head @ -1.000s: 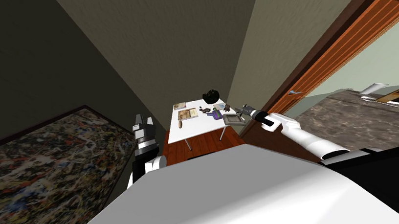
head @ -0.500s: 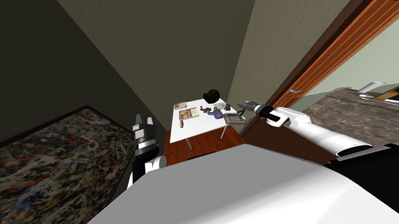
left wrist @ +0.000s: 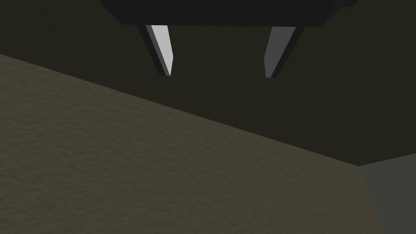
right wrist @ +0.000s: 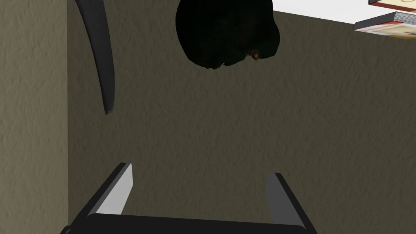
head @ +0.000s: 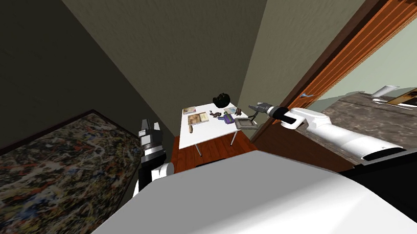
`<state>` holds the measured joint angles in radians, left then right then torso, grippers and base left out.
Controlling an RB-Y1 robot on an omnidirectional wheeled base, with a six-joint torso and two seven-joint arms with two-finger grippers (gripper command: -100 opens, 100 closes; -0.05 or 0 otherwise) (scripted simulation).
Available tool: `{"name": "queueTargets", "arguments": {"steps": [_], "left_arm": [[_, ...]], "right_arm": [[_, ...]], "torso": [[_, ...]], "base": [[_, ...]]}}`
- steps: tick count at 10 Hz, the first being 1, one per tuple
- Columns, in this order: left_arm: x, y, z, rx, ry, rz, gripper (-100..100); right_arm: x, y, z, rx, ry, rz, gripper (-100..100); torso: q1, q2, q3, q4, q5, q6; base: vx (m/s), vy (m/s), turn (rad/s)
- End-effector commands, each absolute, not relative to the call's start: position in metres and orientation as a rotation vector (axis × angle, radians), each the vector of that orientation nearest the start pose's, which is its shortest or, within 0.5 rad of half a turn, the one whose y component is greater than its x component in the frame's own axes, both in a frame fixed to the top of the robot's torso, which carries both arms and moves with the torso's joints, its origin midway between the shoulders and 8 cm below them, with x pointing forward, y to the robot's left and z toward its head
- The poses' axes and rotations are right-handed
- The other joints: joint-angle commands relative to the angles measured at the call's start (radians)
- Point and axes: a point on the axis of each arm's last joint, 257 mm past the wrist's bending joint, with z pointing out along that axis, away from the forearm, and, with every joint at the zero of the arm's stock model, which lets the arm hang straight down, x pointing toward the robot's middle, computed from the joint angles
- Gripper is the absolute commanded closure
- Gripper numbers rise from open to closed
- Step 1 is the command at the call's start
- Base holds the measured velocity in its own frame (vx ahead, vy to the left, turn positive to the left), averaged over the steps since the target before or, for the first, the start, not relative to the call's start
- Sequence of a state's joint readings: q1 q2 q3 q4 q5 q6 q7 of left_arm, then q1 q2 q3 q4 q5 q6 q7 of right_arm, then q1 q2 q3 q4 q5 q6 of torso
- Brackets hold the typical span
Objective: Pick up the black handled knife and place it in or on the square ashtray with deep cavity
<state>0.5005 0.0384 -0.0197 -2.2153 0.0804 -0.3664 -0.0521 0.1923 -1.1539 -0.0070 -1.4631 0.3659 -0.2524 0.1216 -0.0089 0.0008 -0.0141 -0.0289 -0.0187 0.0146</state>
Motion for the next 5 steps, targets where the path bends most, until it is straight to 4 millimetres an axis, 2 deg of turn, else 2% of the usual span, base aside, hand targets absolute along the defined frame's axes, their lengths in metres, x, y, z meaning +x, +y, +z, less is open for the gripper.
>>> {"name": "queueTargets", "arguments": {"steps": [1,5], "left_arm": [[0.3755,0.284,-0.0334,-0.822,0.752,-1.275,0],[0.3755,0.284,-0.0334,-0.822,0.752,-1.275,0]], "right_arm": [[0.4839,-0.5215,-0.152,-0.115,1.77,0.032,0],[0.4839,-0.5215,-0.152,-0.115,1.77,0.032,0]], "torso": [[0.0,0.0,0.0,0.0,0.0,0.0],[-0.001,0.0,0.0,0.0,0.0,0.0]], "base": [[0.0,0.0,0.0],[0.0,0.0,0.0]]}}
